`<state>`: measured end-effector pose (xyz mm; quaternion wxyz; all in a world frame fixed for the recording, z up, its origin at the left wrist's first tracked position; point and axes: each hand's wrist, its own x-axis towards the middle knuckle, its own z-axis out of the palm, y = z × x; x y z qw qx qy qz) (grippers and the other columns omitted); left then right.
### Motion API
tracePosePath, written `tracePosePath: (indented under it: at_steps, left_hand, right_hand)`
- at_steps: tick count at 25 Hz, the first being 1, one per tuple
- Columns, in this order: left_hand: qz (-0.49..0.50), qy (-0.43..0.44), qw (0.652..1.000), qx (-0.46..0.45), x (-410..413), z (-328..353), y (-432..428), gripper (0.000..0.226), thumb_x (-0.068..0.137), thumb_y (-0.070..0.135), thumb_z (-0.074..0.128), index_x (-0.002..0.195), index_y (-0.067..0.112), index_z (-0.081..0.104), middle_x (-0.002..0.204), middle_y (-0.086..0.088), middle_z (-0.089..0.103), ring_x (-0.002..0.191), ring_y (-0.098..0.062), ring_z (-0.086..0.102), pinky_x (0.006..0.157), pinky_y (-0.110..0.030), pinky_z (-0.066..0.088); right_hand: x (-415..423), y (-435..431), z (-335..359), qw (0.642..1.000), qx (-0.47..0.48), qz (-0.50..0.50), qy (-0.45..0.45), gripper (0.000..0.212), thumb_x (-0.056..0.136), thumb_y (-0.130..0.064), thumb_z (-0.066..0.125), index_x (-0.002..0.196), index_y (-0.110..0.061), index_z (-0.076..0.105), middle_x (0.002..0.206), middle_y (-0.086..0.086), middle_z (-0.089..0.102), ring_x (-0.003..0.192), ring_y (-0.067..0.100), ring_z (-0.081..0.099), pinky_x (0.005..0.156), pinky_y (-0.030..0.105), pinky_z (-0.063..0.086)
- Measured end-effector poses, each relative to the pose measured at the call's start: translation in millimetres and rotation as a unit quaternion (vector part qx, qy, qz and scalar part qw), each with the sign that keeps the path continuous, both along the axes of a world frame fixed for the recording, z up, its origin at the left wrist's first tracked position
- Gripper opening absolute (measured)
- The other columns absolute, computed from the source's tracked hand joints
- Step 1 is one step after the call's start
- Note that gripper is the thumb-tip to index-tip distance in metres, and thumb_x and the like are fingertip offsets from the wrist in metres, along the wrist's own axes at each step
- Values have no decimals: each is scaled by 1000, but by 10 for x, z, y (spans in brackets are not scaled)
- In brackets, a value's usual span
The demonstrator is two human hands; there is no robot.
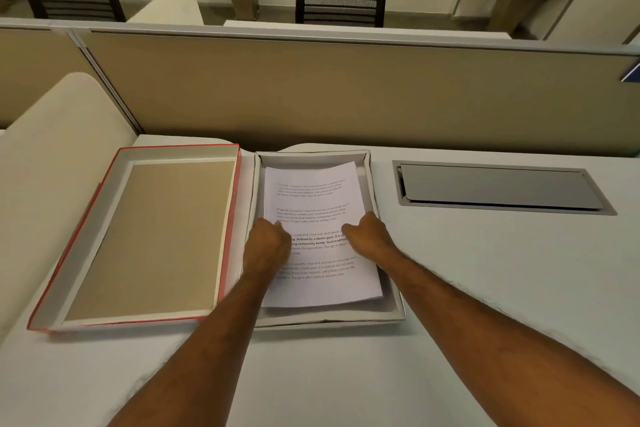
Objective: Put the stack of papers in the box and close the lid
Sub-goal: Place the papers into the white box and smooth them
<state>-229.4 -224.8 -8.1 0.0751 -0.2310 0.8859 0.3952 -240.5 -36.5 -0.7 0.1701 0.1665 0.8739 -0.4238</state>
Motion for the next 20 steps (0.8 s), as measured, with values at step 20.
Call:
tracePosePath:
  at_steps: [20]
  left_hand:
    - [-109,80,973,-190,773,18,-985,71,93,58,43,148,15,33,160,-8,27,148,-27,23,118,-56,16]
  right_hand:
    - [798,-942,257,939,149,261,166,54,90,-35,53,139,-12,43,142,10,51,128,27,49,106,42,40]
